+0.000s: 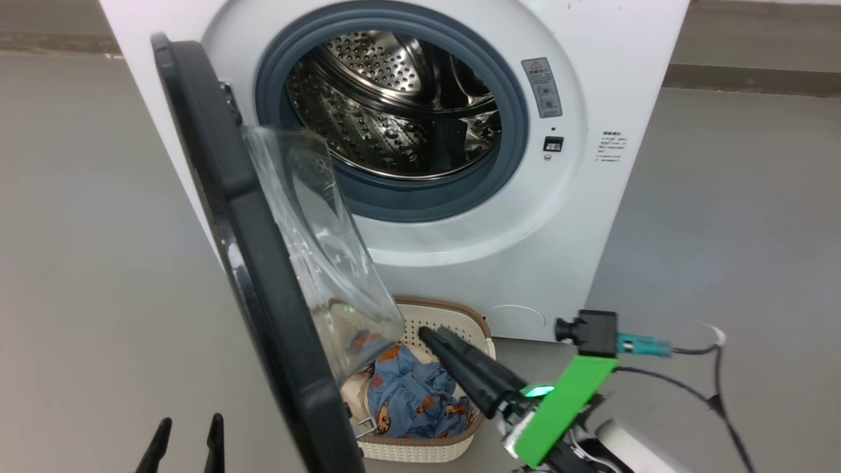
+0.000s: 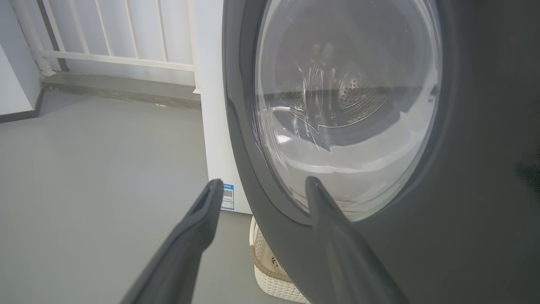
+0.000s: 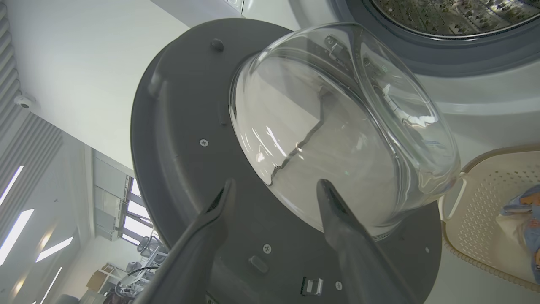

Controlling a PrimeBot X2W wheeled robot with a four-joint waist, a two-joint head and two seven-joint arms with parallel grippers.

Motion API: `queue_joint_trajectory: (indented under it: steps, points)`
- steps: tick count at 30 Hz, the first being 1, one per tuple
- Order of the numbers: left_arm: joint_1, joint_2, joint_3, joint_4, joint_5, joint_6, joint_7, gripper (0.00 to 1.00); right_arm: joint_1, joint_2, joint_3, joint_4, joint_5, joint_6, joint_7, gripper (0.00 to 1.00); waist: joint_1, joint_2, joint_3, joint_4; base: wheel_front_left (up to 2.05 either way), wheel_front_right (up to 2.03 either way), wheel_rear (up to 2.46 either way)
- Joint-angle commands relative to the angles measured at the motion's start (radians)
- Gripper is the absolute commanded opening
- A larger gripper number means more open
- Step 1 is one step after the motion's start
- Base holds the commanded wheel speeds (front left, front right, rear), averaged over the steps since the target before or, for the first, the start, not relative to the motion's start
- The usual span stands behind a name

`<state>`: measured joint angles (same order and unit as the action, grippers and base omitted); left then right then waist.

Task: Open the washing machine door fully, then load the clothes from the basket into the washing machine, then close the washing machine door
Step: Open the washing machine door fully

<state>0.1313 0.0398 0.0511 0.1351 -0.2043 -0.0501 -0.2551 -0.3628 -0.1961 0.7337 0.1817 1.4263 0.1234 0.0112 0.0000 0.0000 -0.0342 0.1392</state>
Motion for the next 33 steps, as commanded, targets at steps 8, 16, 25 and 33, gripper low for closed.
queue_joint_trajectory:
  steps: [8,16,25,33]
  points:
    - [-0.006,0.010,0.086,-0.028,0.020,-0.012,-0.007,1.00,0.023,-0.134,0.042,0.053,-0.232,0.007,-0.263,1.00,0.0000,0.0000,-0.016,-0.050,0.00,0.00,0.00]
    - [0.012,0.010,0.102,-0.035,0.038,-0.015,-0.007,1.00,0.159,-0.063,-0.336,0.117,-0.540,0.007,-0.273,1.00,0.0000,0.0000,-0.009,-0.085,0.00,0.00,0.00]
    - [0.017,0.010,0.107,-0.044,0.034,-0.010,-0.007,1.00,0.306,0.015,-0.549,0.036,-0.698,0.007,-0.273,1.00,0.0000,0.0000,-0.003,-0.104,0.00,0.00,0.00]
    - [0.014,0.010,0.115,-0.048,0.035,-0.007,-0.007,1.00,0.386,0.025,-0.651,-0.082,-0.957,0.007,-0.273,1.00,0.0000,0.0000,-0.001,-0.112,0.00,0.00,0.00]
